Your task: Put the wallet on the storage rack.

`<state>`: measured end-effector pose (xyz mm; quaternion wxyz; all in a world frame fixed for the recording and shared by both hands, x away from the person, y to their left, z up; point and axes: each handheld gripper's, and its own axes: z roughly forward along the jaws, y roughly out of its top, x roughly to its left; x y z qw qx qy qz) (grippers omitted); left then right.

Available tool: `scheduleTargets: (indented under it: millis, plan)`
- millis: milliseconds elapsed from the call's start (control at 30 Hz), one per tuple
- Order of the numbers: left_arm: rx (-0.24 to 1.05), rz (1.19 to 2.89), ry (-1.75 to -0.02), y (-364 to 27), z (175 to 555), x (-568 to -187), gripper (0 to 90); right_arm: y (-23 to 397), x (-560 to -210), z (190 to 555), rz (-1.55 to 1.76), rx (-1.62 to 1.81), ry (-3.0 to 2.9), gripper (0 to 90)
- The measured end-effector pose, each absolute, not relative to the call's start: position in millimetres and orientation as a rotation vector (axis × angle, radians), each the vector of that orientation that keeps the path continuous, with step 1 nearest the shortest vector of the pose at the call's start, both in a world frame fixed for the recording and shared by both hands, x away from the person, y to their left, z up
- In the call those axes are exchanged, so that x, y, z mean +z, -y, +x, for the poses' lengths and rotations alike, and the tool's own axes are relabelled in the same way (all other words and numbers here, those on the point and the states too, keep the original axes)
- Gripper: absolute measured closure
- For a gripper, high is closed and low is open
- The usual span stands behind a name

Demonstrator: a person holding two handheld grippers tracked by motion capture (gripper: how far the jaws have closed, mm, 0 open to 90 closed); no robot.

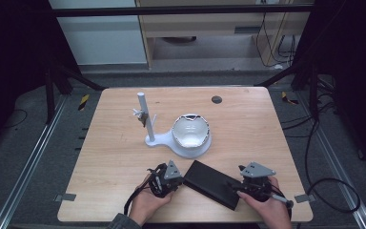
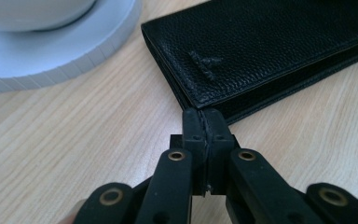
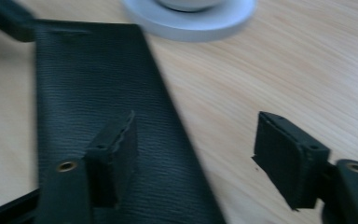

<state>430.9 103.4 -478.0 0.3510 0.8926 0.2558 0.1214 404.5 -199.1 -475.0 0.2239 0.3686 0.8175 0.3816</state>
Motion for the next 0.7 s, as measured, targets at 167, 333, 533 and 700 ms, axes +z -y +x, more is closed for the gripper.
scheduleTargets:
  millis: [167, 333, 533, 700]
  plan:
    - [0.284, 2.279, -0.679, -105, 432, -478, 87.7, 179, -475, 394, 0.954, 1.064, -2.316, 18.2]
    - [0.247, 2.247, -0.69, -100, 436, -482, 83.7, 156, -478, 389, 0.899, 1.047, -2.364, 10.3]
    - [0.221, 2.206, -0.707, -96, 447, -484, 82.0, 143, -483, 395, 0.896, 0.976, -2.393, 12.1]
    - [0.211, 2.213, -0.7, -96, 450, -479, 81.5, 138, -484, 400, 0.902, 0.934, -2.395, 16.7]
